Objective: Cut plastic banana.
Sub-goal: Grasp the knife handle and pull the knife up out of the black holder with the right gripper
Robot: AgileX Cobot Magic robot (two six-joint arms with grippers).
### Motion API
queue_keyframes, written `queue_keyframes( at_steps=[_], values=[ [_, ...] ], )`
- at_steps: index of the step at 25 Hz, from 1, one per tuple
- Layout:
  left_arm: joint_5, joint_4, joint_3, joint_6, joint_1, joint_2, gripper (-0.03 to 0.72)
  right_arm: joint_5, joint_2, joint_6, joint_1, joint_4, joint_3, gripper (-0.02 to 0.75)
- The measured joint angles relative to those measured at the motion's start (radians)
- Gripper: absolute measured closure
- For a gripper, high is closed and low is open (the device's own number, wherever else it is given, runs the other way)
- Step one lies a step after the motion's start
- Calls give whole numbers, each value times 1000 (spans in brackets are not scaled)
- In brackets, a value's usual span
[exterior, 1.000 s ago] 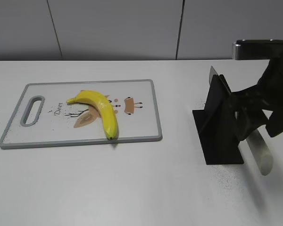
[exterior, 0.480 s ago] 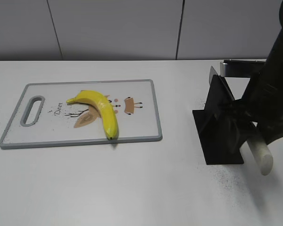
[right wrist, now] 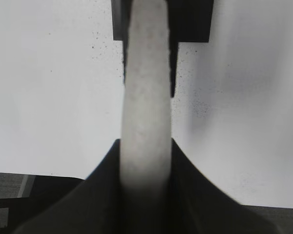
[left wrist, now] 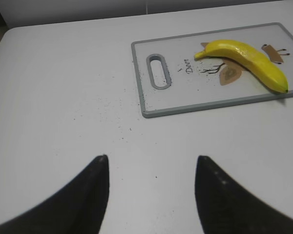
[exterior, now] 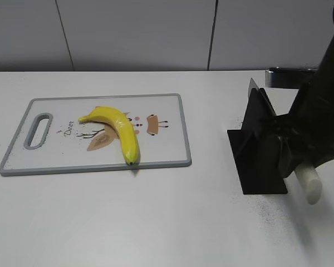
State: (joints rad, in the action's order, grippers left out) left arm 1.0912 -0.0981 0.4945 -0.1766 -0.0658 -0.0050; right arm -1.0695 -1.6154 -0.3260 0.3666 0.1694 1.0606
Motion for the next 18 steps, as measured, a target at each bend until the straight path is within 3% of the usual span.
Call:
queue_keyframes(
  at_steps=[18],
  values=[
    [0,-2,0,-9,0,0,144,-18,225,30,1,-31,63,552]
  ],
)
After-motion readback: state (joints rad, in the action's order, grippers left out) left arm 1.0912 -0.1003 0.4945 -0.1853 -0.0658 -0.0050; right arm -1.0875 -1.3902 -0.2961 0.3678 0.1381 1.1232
